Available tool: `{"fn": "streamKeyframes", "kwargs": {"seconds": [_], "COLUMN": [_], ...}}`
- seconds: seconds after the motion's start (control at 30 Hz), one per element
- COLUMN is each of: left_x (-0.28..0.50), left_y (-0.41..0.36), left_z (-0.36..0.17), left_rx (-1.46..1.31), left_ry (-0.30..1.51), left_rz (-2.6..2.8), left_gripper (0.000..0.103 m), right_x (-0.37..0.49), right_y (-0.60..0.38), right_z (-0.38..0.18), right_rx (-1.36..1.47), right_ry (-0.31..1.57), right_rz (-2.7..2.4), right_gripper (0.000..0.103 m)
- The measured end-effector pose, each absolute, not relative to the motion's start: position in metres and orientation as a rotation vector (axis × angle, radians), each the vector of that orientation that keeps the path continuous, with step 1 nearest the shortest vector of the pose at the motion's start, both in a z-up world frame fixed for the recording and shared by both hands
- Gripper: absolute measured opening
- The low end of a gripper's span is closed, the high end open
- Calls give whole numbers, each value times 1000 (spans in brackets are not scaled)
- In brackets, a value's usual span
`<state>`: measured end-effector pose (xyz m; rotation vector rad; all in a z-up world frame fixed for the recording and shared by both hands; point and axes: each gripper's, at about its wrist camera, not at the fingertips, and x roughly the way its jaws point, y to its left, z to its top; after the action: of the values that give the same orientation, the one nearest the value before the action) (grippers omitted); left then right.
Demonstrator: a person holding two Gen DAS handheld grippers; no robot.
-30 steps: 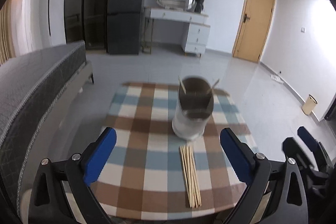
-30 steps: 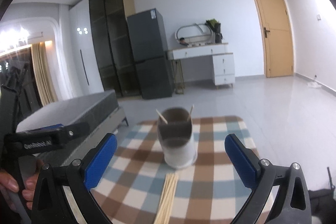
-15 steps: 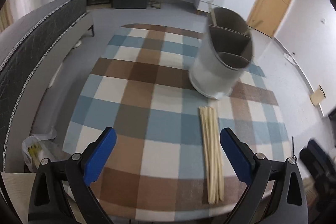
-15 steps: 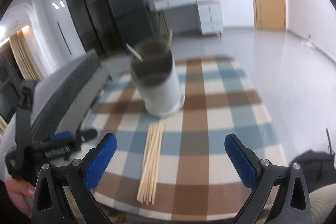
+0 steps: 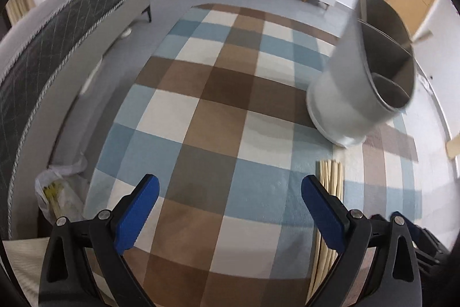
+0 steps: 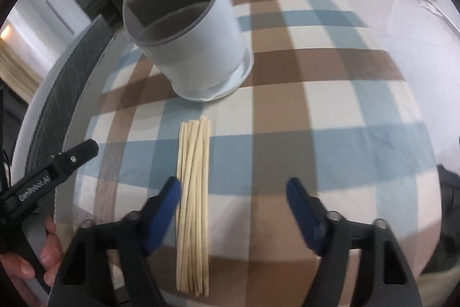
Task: Organize utensils
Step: 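Lower the right gripper to the chopstick bundle and close on one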
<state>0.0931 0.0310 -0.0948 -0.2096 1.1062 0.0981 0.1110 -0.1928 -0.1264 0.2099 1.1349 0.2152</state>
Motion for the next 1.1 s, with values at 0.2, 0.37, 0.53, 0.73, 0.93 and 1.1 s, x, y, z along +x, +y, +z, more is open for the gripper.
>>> {"fn": "streamKeyframes", "kwargs": {"seconds": [0.2, 0.37, 0.53, 0.73, 0.93, 1.1], "left_x": [100, 102, 103, 105, 106, 105], "left_y": [39, 45, 44, 46, 46, 47], "left_z": [-103, -108, -110, -113, -113, -113], "left_rx": [-248, -295, -296, -309, -301, -306], "left_ry": [1162, 1199, 1214, 1226, 1226, 1225], "left_rz": [133, 146, 156, 159, 161, 159], "left_gripper": [97, 97, 97, 97, 97, 97], "right_x": [146, 160, 159, 155, 150, 150], "right_y": [-168, -151, -146, -153, -170, -182], "right_z": [-137, -153, -149, -146, -143, -142], "right_rx": [133, 30, 13, 51, 115, 68], "right_ry": [1165, 1223, 1207, 1204, 1208, 1219], "right_rz": [243, 248, 256, 266, 254, 251], "right_gripper": [58, 38, 30, 6, 0, 0]}}
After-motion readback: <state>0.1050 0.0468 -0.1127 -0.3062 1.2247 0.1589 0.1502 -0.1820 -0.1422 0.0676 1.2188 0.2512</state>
